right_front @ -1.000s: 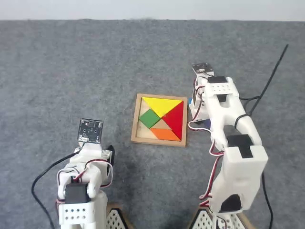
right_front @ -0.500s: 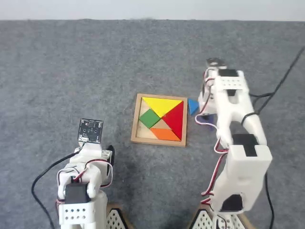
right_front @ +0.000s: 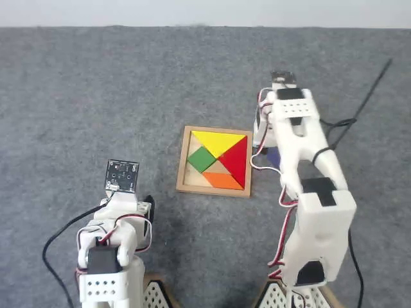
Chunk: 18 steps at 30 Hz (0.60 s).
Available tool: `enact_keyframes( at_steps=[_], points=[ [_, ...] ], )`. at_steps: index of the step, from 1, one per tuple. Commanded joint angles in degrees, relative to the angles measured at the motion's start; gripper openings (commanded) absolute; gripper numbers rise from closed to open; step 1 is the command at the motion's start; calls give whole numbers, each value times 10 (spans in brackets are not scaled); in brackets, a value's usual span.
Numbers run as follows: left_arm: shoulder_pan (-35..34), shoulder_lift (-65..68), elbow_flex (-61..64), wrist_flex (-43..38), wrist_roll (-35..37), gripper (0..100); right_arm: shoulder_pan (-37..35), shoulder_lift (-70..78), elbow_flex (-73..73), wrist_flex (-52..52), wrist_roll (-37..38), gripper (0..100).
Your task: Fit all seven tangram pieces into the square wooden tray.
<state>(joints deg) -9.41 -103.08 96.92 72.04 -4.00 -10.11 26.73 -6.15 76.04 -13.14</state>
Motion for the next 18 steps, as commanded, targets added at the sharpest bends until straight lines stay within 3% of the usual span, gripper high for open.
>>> enact_keyframes(
  at_steps=[1, 18],
  points=[
    [1, -16, -5, 5, -4, 153, -1, 16, -23, -25, -30, 231],
    [1, -16, -5, 5, -4, 153, 3, 68, -23, -33, -20, 231]
  ],
)
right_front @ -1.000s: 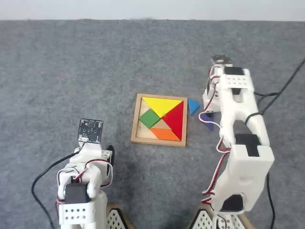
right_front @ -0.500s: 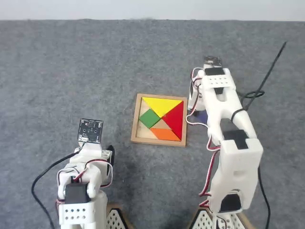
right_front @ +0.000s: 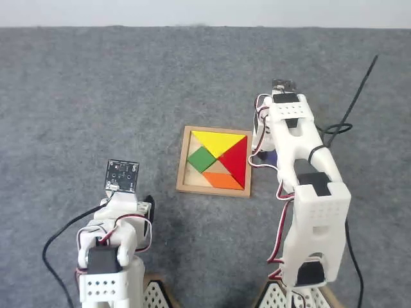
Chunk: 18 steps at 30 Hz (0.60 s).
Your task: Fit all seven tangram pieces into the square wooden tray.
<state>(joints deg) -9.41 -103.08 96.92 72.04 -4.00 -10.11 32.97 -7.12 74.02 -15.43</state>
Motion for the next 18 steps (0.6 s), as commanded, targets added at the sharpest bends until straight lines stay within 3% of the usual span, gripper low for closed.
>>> enact_keyframes(
  at_steps=[1, 7, 18],
  points=[
    [1, -16, -5, 5, -4, 153, 3, 6, -13, -13, 3, 230],
    [1, -16, -5, 5, -4, 153, 3, 6, -13, -16, 3, 115],
    [1, -16, -5, 5, -4, 153, 4, -34, -7, 2, 32, 115]
  ],
)
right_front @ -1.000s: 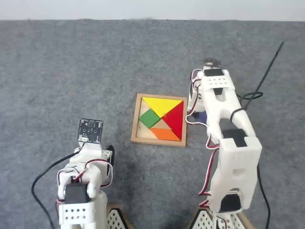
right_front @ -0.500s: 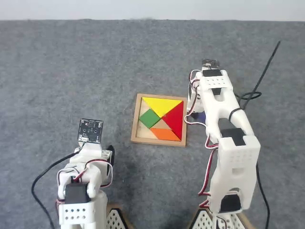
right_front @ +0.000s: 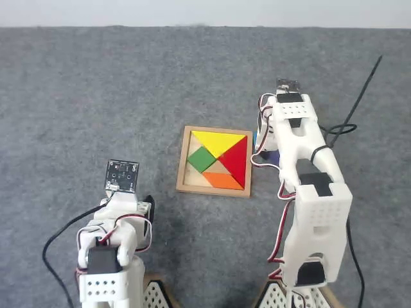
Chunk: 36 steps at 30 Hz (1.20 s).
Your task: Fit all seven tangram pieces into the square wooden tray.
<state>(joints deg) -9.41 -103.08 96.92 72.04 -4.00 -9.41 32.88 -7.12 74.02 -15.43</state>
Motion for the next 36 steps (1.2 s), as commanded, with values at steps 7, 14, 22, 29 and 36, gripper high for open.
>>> enact_keyframes(
  at_steps=[7, 14, 22, 29, 36],
  points=[
    [1, -16, -5, 5, -4, 153, -6, -182, 96, -19, 68, 115],
    [1, -16, -5, 5, -4, 153, -19, -313, 190, -48, 125, 115],
    [1, -16, -5, 5, -4, 153, -151, -334, 194, -51, 200, 114],
    [1, -16, -5, 5, -4, 153, -254, -247, 124, -49, 196, 114],
    [1, -16, -5, 5, -4, 153, -313, -121, 28, -47, 121, 114]
  ],
)
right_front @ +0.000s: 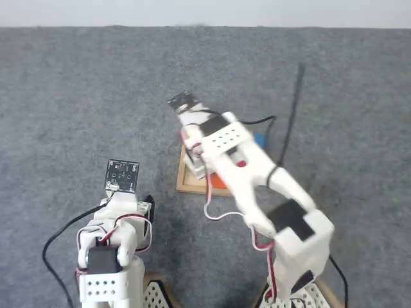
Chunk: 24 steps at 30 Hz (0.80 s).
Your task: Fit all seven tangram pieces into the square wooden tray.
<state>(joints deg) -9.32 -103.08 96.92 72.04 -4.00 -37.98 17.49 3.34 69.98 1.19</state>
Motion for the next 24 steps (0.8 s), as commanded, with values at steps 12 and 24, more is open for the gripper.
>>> enact_keyframes(
  at_steps=[12, 24],
  points=[
    [0, -16, -5, 5, -4, 153, -68, 63, -105, -6, -106, 117],
    [0, -16, -5, 5, -4, 153, -80, 68, -108, 27, -106, 199]
  ],
)
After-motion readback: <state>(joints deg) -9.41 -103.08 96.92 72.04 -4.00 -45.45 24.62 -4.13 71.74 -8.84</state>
